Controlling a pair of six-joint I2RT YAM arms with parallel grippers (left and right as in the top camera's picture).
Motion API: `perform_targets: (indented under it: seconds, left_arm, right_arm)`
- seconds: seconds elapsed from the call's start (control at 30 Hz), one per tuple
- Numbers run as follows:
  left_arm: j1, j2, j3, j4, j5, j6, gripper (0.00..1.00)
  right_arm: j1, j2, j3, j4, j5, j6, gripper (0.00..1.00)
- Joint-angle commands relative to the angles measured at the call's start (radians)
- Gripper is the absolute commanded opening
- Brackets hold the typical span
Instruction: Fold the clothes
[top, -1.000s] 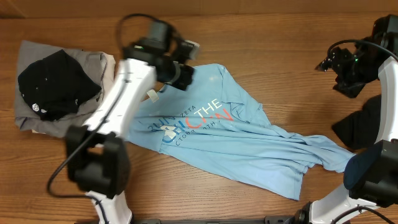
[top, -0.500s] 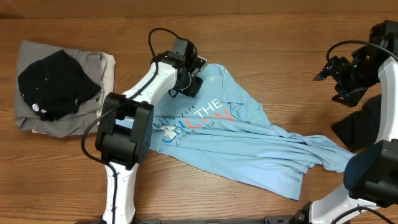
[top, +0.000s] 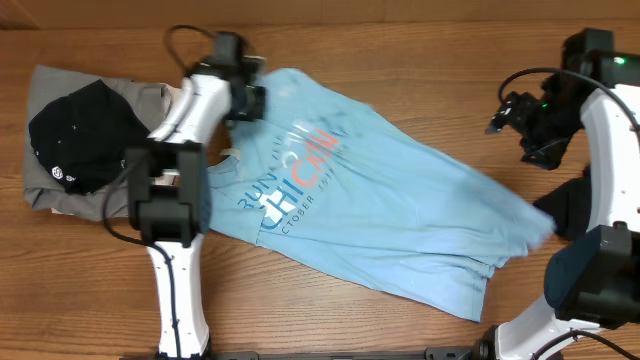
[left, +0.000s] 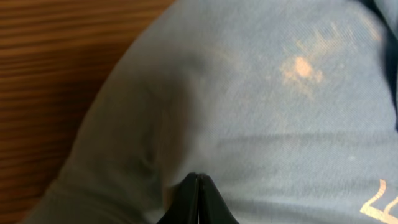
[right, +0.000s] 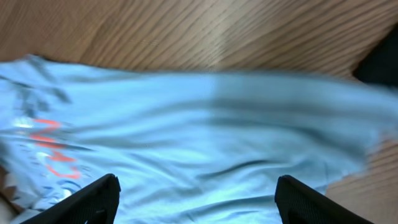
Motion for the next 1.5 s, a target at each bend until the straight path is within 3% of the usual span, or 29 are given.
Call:
perform_targets:
  seconds: [0.0,0.27,0.37,0.47,0.63,0.73,0.83,1.07,1.17,1.2,1.23,1.27,1.3,1.47]
  left_arm:
    - [0.086,0.066,0.095,-0.075,-0.079,-0.047,0.04]
    - [0.128,0.066,0.321,-0.225,-0.120,-0.047,0.04]
    - [0.127,0.066,0.404,-0.278,-0.111,-0.042,0.04]
    - [0.118,0.066,0.494,-0.352,-0.108,-0.015,0.09]
    - [0.108,0.066,0.668,-0.502,-0.097,-0.005,0.16]
    - [0.108,0.065,0.767,-0.588,-0.025,-0.005,0.19]
    - [0.105,0.063,0.845,-0.673,0.034,-0.004,0.20]
    - [0.087,0.060,1.017,-0.817,0.106,0.013,0.20]
    - [0.079,0.058,1.085,-0.843,0.106,0.013,0.22]
    - [0.077,0.058,1.105,-0.849,0.106,0.013,0.24]
    - [0.076,0.058,1.122,-0.853,0.105,0.013,0.25]
    - [0.075,0.058,1.133,-0.856,0.105,0.013,0.26]
    - [0.074,0.058,1.144,-0.860,0.106,0.013,0.26]
    - [0.074,0.058,1.155,-0.882,0.111,0.009,0.28]
  right_arm:
    - [0.027,-0.003,-0.058,0.027,0.046,0.001,0.85]
    - [0.028,-0.002,-0.266,0.215,0.102,0.004,0.88]
    - [0.026,-0.002,-0.343,0.347,0.124,0.007,0.83]
    - [0.026,-0.002,-0.407,0.476,0.188,0.015,0.76]
    - [-0.006,0.008,-0.427,0.578,0.376,0.121,0.79]
    - [-0.055,0.018,-0.428,0.641,0.351,0.120,0.78]
    - [-0.096,0.046,-0.428,0.698,0.203,0.048,0.78]
    - [-0.104,0.175,-0.428,0.727,0.092,0.002,0.75]
    - [-0.097,0.214,-0.428,0.743,-0.019,-0.051,0.61]
    - [-0.095,0.220,-0.428,0.748,-0.024,-0.048,0.50]
    - [-0.092,0.225,-0.428,0.754,-0.023,-0.049,0.26]
    - [-0.092,0.226,-0.428,0.761,-0.023,-0.048,0.13]
    - [-0.092,0.226,-0.428,0.776,-0.023,-0.048,0.06]
    - [-0.109,0.225,-0.375,0.933,-0.015,-0.049,0.04]
